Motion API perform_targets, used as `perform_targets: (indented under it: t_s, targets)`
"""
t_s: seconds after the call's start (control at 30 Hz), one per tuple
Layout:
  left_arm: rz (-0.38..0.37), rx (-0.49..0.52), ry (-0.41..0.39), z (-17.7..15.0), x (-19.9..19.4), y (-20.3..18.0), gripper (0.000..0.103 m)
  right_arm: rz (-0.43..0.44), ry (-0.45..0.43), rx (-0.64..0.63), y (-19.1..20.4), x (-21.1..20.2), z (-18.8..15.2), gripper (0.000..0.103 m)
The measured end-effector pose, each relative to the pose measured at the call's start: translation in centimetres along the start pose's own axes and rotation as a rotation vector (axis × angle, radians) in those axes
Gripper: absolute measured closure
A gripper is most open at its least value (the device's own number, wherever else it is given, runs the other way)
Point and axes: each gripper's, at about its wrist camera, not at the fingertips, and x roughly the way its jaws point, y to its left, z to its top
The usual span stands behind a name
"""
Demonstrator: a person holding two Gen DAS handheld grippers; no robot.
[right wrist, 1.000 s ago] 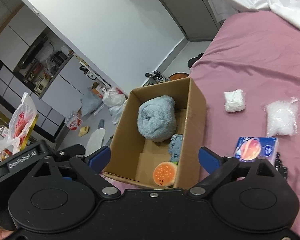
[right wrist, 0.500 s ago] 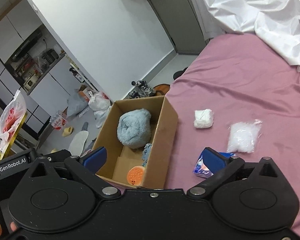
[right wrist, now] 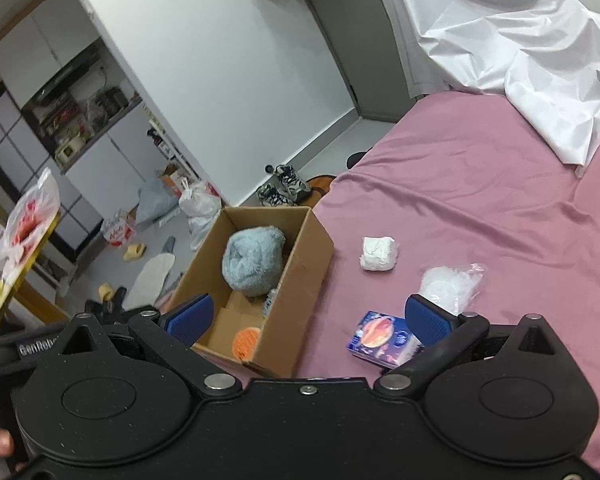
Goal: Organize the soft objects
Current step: 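Withdraw both grippers from the box toward the bed, then lower the left gripper to the blue tissue pack while the right approaches the black plush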
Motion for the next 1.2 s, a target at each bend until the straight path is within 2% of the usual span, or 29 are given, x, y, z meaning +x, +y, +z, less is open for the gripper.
perform_targets:
  t_s: [0.13, 0.27, 0.57, 0.7, 0.87, 1.03, 1.2]
  targets:
    - [-0.028, 0.006, 0.019, -0.5, 0.3, -0.8, 0.019, -0.002, 0.024, -0.041, -0.5, -0.6, -0.2, 0.0]
    - [-0.041, 0.008, 0.049, -1.3, 0.8, -1.4, 0.019, 0.047, 0.042, -0.038, -1.1, -1.0, -0.2, 0.0]
    - [-0.057, 0.047, 0.066, -2.2, 1.1, -3.2, 0.019, -0.017, 0.062, -0.076, -2.0, -1.1, 0.7, 0.0]
    - [-0.069, 0.062, 0.09, -3.0, 1.8, -4.1, 0.019, -0.017, 0.081, -0.003, -3.8, -0.4, 0.3, 0.0]
    - [-0.092, 0.059, 0.112, -3.9, 2.9, -4.9, 0.019, -0.103, 0.11, 0.105, -6.4, 0.6, -0.3, 0.001]
    - [-0.105, 0.055, 0.122, -5.0, 4.2, -5.9, 0.019, -0.051, 0.109, 0.198, -8.1, 0.8, -0.8, 0.006]
    - [-0.122, 0.051, 0.128, -5.5, 5.6, -7.0, 0.022, -0.052, 0.129, 0.224, -8.5, 1.7, -0.9, 0.01]
